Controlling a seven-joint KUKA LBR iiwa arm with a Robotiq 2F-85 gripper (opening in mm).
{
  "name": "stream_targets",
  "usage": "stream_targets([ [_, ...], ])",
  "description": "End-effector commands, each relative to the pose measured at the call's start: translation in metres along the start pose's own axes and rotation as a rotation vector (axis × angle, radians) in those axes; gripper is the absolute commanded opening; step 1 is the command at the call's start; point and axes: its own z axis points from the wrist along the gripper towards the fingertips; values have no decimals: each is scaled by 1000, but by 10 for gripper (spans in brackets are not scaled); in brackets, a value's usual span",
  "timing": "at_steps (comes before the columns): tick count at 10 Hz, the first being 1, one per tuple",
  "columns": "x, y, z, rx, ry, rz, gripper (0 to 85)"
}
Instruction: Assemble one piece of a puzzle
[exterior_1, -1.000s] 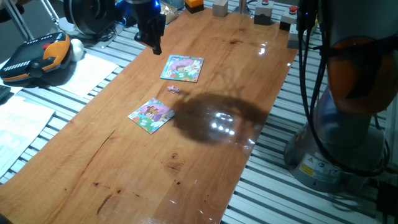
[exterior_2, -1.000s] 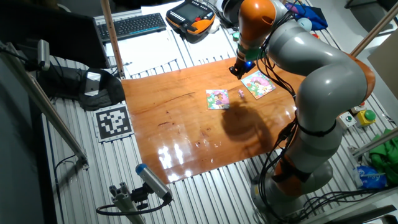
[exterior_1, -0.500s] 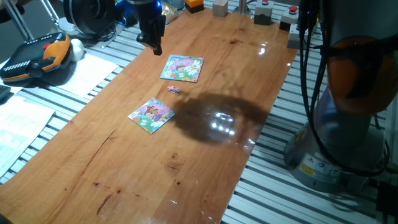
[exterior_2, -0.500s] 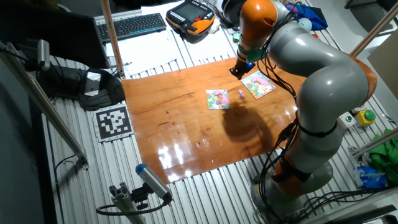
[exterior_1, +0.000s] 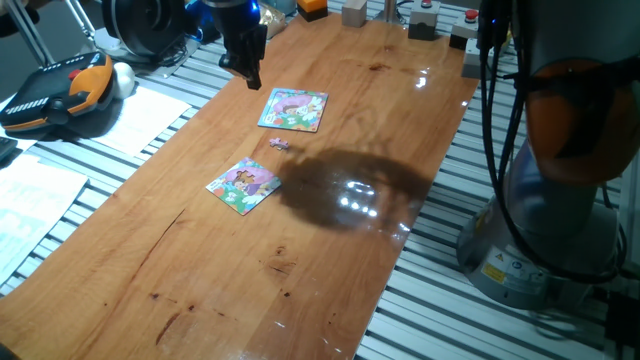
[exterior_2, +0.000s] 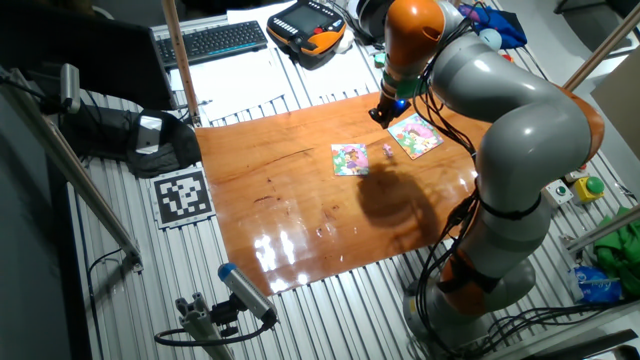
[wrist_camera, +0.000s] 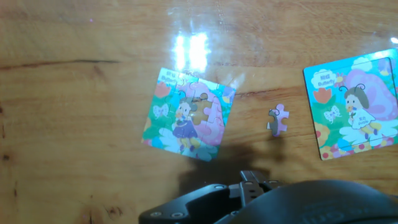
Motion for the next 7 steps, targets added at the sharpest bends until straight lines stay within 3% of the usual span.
stream_targets([
  [1, 0, 0, 0, 1, -21, 15, 0],
  [2, 0, 0, 0, 8, -46, 12, 0],
  [7, 0, -2, 4, 15, -57, 34, 0],
])
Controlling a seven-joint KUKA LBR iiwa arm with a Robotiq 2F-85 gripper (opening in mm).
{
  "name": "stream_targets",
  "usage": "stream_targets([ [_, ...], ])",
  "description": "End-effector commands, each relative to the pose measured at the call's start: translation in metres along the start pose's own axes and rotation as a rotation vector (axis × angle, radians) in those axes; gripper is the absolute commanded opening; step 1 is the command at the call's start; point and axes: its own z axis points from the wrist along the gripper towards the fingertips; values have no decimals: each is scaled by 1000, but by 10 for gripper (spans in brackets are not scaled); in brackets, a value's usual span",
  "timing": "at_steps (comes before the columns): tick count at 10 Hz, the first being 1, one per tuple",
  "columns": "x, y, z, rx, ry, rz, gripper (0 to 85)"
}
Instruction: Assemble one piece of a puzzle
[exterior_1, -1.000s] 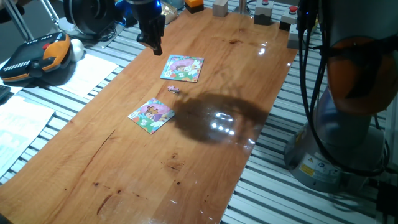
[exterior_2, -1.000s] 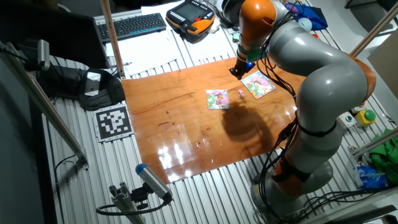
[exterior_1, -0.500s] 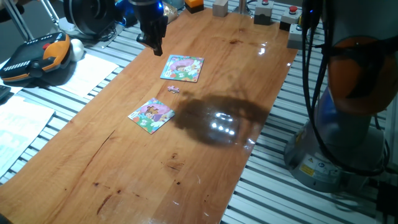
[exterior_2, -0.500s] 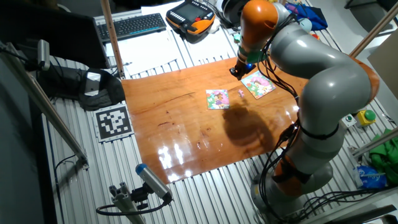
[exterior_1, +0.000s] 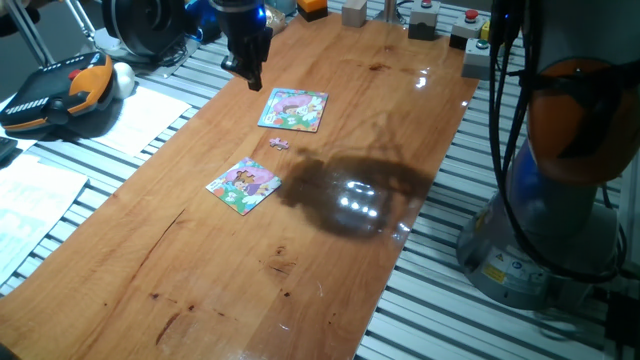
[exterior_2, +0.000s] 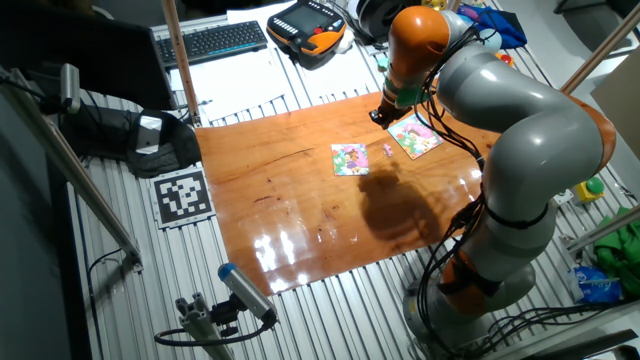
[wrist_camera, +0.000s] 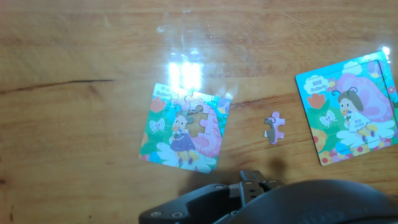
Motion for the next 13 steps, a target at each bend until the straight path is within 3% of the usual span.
stream_targets([
  [1, 0, -1, 1, 5, -2, 0, 0],
  [5, -1, -7, 11, 26, -8, -9, 0],
  [7, -1, -15, 20, 20, -8, -13, 0],
  [10, -4, -18, 31, 22, 16, 9, 0],
  [13, -3, -23, 48, 30, 8, 5, 0],
])
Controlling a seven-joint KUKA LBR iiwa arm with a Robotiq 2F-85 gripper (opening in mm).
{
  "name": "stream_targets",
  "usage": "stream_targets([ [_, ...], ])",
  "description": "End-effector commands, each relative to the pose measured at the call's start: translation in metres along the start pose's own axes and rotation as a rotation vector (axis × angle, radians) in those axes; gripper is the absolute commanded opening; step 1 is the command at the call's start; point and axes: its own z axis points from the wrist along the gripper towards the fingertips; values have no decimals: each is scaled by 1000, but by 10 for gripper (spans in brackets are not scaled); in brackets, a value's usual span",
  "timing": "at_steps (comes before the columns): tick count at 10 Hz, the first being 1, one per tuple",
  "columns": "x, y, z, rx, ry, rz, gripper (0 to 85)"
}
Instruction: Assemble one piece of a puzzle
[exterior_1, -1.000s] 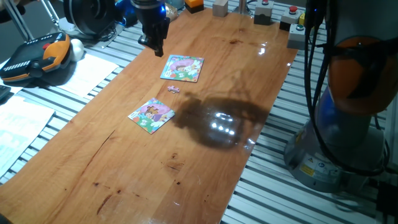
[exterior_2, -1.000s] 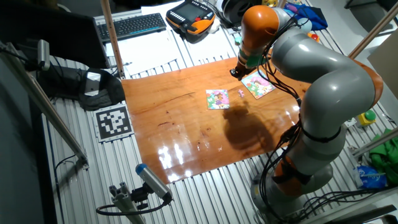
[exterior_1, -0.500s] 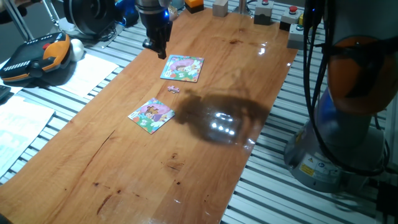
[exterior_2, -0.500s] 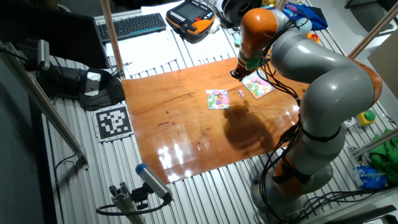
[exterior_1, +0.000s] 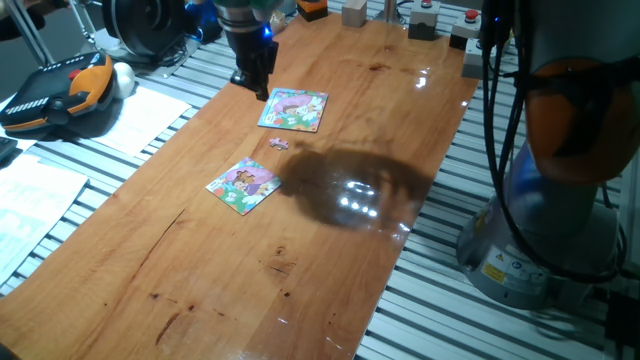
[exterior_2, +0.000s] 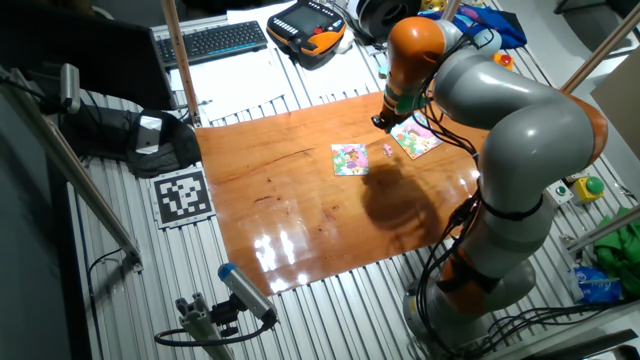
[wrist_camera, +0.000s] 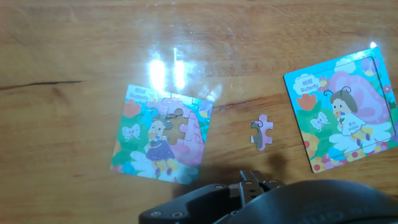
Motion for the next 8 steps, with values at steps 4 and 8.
stream_targets([
  [4, 6, -7, 26, -25, 10, 10, 0],
  [8, 13, -13, 47, -16, 52, 35, 0],
])
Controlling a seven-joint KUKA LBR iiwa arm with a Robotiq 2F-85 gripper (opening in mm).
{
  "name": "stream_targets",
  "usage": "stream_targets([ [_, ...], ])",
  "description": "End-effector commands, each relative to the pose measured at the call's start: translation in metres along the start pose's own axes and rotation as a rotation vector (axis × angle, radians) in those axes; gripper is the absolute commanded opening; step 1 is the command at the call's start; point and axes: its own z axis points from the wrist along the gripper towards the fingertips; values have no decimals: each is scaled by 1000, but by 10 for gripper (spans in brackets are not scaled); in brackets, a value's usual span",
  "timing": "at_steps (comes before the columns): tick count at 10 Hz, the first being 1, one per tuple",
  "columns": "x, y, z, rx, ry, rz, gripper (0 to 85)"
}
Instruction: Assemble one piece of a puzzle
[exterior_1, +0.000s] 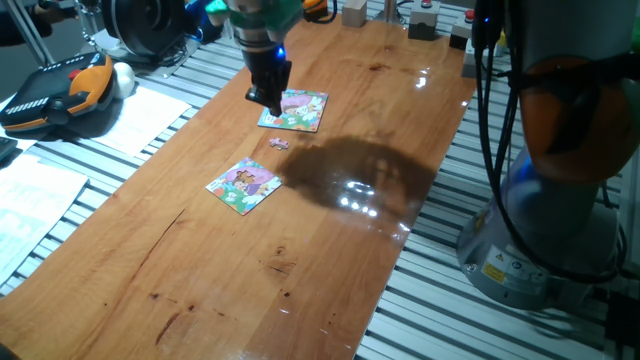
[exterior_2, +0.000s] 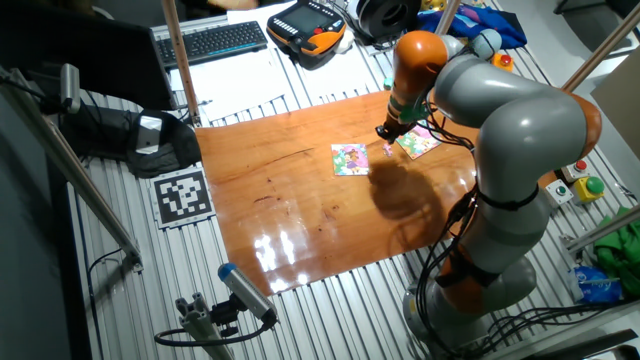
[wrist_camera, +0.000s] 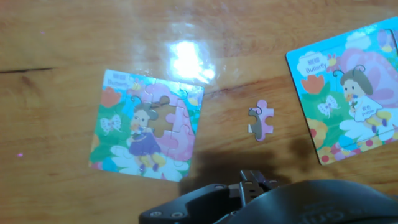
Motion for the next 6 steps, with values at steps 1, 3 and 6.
stream_targets([
  [1, -1, -2, 7, 6, 1, 1, 0],
  [3, -1, -3, 20, -17, 15, 10, 0],
  [6, 0, -5, 33, -35, 30, 21, 0],
])
